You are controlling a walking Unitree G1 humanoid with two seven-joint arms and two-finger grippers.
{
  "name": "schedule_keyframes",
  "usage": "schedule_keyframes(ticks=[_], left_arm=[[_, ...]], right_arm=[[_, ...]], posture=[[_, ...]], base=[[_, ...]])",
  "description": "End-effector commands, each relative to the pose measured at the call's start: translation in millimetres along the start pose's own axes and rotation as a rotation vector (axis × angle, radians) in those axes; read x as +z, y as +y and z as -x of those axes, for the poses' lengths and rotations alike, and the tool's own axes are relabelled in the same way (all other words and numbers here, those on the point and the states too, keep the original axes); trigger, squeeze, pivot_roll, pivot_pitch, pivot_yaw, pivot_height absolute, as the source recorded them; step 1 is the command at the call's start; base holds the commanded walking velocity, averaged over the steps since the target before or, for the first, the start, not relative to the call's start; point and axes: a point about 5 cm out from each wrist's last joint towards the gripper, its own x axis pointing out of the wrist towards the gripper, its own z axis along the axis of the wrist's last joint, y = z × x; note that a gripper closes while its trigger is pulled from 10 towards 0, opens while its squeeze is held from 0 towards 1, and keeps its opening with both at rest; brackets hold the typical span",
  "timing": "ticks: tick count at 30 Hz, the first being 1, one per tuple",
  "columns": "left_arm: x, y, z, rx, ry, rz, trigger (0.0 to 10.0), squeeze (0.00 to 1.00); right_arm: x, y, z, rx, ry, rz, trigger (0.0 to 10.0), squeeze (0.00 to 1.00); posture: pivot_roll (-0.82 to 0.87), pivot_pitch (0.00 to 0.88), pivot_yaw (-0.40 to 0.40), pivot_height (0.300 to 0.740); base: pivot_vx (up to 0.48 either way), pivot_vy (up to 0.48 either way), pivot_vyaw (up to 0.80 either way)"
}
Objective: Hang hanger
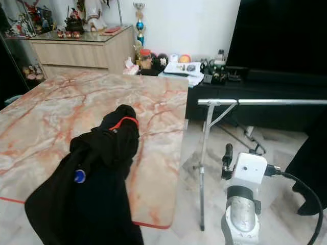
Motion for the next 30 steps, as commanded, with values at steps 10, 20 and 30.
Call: schedule_keyframes(ticks=[10,20,30], left_arm=[[2.9,2.2,0.0,0.002,-0.002,-0.013,10.0,0.00],[4.0,2.4,0.0,0.002,-0.004,-0.013,10.0,0.00],[4.4,2.2,-0.1,-0.001,-0.005,-0.012,10.0,0.00]], right_arm=[[1.1,-6.9,-2.8,-0.040,-0.011,0.010,10.0,0.00],[-3.0,-10.8,-3.0,-0.076,0.008,0.000,10.0,0.00],[-10.1,-20.3,-2.0,-0.127,0.043,-0.032,10.0,0.00]], posture=[[-0.02,0.000,0.017,0.740],[-0.03,0.000,0.019,0.740],[-0.03,0.000,0.021,0.740]], base=[[0.000,-0.380,0.00],[0.000,-0.379,0.00],[0.000,-0.382,0.00]])
